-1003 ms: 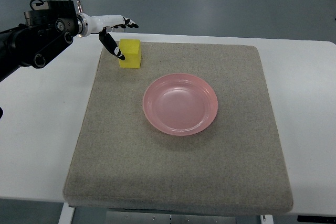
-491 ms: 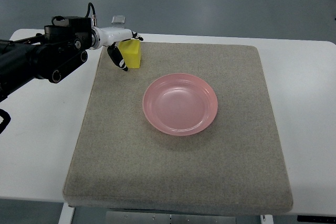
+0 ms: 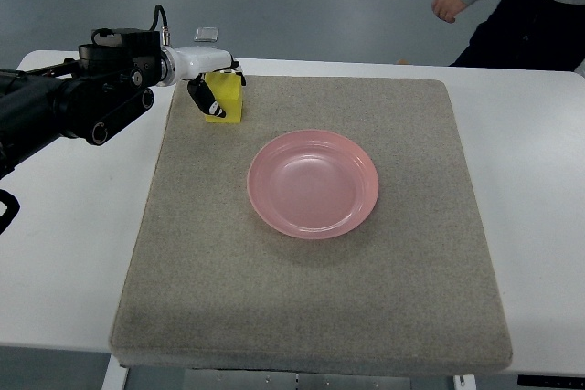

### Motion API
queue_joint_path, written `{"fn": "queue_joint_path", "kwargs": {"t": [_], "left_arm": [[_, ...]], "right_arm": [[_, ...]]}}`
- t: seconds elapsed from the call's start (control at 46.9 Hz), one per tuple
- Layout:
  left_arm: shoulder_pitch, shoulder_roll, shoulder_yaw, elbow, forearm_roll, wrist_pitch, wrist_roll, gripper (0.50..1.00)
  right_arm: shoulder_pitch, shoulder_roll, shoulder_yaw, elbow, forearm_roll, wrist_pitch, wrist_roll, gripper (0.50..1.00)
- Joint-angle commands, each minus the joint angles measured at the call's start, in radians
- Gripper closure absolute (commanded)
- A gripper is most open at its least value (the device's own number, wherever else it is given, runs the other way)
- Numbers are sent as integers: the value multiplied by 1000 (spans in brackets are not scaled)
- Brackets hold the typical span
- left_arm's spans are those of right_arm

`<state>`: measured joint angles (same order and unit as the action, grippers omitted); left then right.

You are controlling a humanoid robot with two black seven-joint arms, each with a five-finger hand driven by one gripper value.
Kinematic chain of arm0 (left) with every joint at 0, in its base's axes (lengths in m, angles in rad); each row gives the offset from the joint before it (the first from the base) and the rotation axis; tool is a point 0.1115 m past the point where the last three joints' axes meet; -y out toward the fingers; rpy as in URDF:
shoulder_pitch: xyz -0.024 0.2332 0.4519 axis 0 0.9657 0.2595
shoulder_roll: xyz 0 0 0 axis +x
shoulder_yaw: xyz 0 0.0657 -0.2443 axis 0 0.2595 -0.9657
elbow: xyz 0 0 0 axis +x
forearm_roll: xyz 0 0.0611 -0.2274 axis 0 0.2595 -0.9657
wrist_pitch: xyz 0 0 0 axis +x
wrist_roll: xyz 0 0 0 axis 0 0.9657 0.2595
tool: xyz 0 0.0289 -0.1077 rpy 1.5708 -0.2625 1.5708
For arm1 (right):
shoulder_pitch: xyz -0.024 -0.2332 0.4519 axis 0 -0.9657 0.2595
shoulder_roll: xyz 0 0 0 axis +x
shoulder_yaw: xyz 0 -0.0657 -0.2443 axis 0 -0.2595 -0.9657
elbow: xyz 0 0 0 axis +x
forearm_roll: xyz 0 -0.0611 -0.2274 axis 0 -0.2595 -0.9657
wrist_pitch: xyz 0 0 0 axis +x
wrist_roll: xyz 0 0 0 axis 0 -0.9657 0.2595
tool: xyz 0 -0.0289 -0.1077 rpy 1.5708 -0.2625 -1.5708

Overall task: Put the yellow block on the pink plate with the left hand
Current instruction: 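Close the left hand fingers around the yellow cube, then carry the yellow cube with the left hand over the pink plate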

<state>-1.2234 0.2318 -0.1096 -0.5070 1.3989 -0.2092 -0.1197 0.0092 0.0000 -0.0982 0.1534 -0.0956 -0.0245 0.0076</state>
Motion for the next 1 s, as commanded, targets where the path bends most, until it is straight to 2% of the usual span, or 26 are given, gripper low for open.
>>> {"fn": "queue_joint_path", "kwargs": {"t": [0.0,0.043,0.235,0.448,0.555,0.704,0.982], "left_arm": [[-7,9,-2,-1,-1,11,0,973],[-10,14,-5,-1,-3,13,0,1000],[-33,66,-18,-44,-9,11,-2,1000],[-36,221,-45,-329,-12,-1,-15,1000],[-33,244,-50,-399,-14,-9,-20,1000],[-27,270,-48,-495,-15,-15,-89,1000],[-31,353,-41,-697,-6,-16,-164,1000]], "right_arm": [[0,0,0,0,1,0,0,576],[0,0,0,0,-1,0,0,576],[0,0,0,0,1,0,0,576],[0,0,0,0,1,0,0,576],[0,0,0,0,-1,0,0,576],[0,0,0,0,-1,0,0,576],[0,0,0,0,1,0,0,576]]}}
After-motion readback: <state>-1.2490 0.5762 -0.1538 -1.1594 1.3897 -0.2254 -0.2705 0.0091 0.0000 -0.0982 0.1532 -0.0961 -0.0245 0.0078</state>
